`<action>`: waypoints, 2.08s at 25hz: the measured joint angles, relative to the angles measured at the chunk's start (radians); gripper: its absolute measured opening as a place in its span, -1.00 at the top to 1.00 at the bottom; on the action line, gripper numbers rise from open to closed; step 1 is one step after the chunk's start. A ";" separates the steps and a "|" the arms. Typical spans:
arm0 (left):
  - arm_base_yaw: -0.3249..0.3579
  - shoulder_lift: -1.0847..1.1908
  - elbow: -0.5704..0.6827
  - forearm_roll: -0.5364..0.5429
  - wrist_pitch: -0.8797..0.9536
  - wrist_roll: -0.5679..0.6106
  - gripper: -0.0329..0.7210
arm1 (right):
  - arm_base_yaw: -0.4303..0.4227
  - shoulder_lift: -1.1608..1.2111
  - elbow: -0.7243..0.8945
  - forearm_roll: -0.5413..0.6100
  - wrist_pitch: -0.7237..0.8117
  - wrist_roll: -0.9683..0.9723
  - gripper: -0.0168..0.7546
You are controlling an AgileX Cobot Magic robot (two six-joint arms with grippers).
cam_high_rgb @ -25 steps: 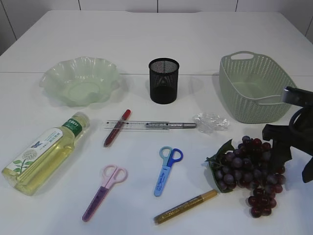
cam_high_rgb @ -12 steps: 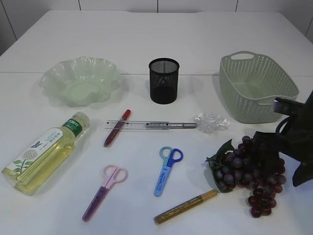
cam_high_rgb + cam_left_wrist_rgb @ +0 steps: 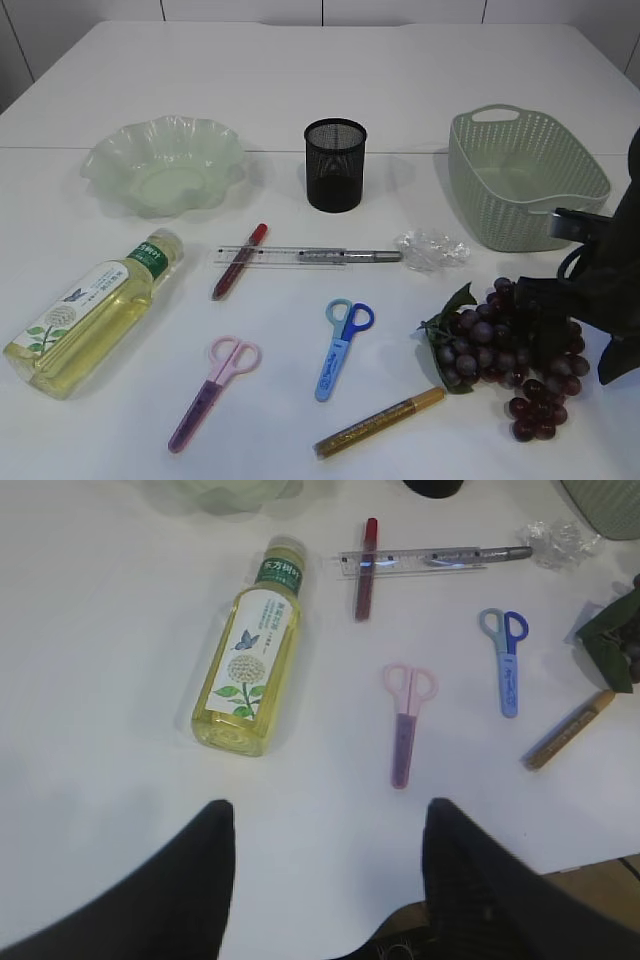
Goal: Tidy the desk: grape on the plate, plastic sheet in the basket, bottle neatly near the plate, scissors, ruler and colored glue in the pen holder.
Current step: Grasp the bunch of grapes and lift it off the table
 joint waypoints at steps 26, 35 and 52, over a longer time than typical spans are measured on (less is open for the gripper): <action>0.000 0.000 0.000 -0.008 -0.008 0.000 -0.24 | 0.010 0.070 -0.011 -0.018 -0.002 0.003 -0.42; 0.000 0.000 0.000 -0.009 -0.008 0.000 -0.24 | 0.010 0.070 -0.011 -0.013 -0.008 0.003 -0.42; 0.000 0.000 0.000 -0.017 -0.008 -0.001 -0.24 | 0.010 0.070 -0.012 -0.009 -0.036 0.003 0.75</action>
